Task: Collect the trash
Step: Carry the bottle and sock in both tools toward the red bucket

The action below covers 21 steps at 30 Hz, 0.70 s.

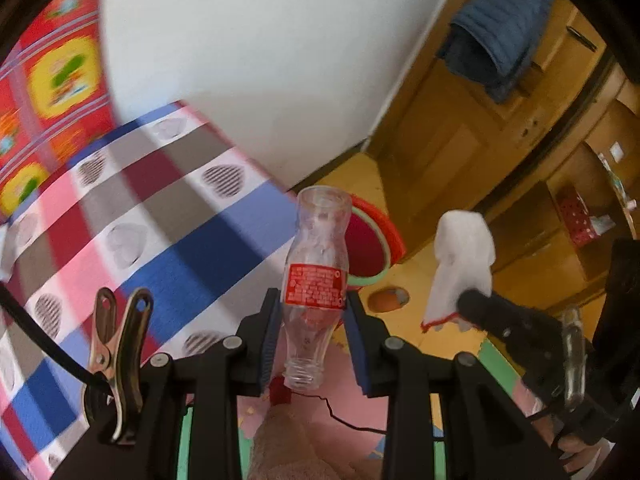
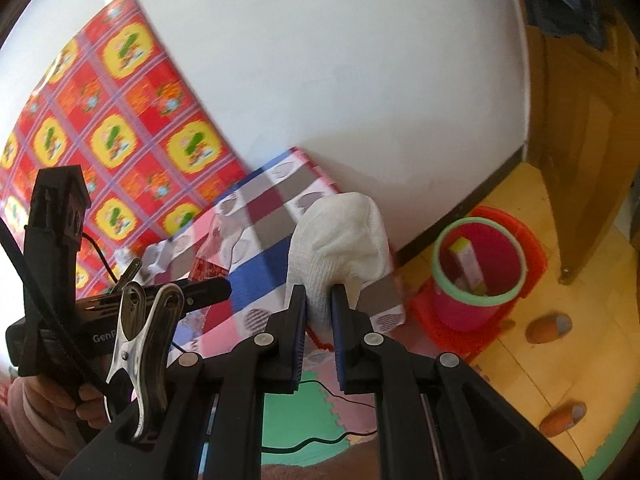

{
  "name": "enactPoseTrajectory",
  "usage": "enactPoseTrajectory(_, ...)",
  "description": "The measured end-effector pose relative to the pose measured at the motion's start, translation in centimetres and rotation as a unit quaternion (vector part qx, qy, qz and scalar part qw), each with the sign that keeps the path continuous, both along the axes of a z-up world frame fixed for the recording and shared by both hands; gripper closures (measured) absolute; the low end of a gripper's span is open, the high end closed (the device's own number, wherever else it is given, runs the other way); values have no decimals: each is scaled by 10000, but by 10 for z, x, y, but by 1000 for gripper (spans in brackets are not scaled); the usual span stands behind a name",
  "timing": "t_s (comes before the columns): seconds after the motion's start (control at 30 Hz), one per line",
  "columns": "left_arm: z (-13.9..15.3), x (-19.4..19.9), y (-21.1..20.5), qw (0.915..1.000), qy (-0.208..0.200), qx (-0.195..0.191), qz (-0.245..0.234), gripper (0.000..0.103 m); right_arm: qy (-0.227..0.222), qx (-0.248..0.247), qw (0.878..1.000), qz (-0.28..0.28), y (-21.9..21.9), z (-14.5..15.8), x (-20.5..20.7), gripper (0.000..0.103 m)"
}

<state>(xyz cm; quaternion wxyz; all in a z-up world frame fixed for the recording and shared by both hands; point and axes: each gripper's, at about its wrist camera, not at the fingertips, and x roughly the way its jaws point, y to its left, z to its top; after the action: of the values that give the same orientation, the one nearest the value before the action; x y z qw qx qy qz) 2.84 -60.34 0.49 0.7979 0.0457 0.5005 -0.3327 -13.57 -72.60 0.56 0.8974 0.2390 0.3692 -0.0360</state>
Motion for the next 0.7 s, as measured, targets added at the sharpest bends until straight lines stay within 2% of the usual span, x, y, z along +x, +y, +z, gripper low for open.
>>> enactPoseTrajectory(0.37,-15,40,-95,9979,89,-18,-646,71,326,66,9991,-255,-73,-23,29,90)
enactPoseTrajectory(0.7,-22,47,-159,9956,165,143,-908,71,389,124,9981,-469,-123,-35,40,90)
